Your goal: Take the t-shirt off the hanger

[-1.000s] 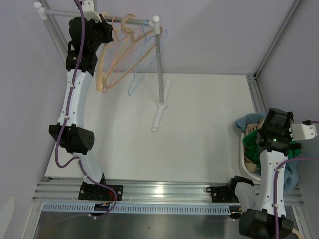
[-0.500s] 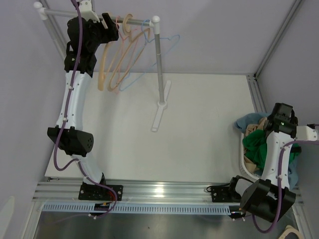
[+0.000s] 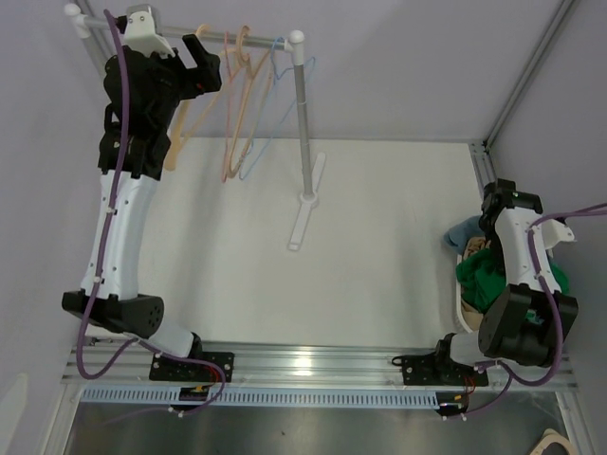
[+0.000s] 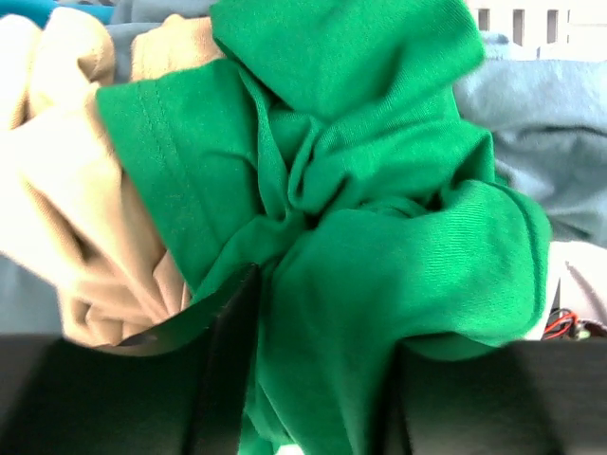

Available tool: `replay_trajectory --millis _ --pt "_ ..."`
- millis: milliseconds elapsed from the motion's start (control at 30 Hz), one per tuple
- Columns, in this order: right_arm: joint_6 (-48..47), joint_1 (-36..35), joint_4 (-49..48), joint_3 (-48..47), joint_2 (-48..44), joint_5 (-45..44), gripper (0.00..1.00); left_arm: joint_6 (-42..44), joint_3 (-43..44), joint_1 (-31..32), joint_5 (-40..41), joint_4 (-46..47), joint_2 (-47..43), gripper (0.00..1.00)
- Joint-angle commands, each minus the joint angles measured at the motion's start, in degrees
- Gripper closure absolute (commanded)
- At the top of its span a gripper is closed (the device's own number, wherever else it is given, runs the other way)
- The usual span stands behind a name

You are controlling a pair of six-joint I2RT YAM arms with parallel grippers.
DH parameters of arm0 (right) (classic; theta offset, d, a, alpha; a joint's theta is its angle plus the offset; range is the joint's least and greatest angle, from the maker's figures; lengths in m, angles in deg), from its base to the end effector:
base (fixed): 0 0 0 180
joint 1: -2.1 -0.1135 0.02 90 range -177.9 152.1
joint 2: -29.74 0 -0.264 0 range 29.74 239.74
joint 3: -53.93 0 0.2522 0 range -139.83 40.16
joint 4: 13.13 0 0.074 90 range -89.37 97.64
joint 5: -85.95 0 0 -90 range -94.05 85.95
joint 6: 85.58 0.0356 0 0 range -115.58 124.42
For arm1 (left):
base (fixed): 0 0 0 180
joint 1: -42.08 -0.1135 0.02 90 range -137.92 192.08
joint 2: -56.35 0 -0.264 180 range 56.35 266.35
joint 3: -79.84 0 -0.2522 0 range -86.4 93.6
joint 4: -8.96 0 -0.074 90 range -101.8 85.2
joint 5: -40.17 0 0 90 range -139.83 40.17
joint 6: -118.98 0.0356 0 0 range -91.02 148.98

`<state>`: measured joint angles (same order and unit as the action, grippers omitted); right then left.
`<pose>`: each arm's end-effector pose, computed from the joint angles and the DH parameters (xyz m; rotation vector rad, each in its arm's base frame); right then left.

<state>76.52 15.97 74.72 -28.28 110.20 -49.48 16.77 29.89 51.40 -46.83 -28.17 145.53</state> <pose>0.2221 -0.0810 0.2828 1.7695 1.8451 -0.8925 0.3124 -0.0494 0.5496 -0.0803 1.5091 -0.2623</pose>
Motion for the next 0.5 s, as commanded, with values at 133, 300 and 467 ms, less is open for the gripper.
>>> replay_trajectory --millis 133,300,467 --pt "4.72 -7.89 12.23 -3.1 -11.9 -3.59 0.01 -0.98 -2.12 1.05 2.09 -1.94 -6.57 0.0" --pt "-0.37 -2.62 10.39 -3.8 -13.32 -5.37 0.01 -0.98 -2.38 2.54 2.35 -2.11 -8.24 0.01" --pt "1.12 -3.23 13.1 -4.67 -14.11 -3.97 0.01 -1.15 -2.99 4.12 2.88 -2.99 -9.55 0.0"
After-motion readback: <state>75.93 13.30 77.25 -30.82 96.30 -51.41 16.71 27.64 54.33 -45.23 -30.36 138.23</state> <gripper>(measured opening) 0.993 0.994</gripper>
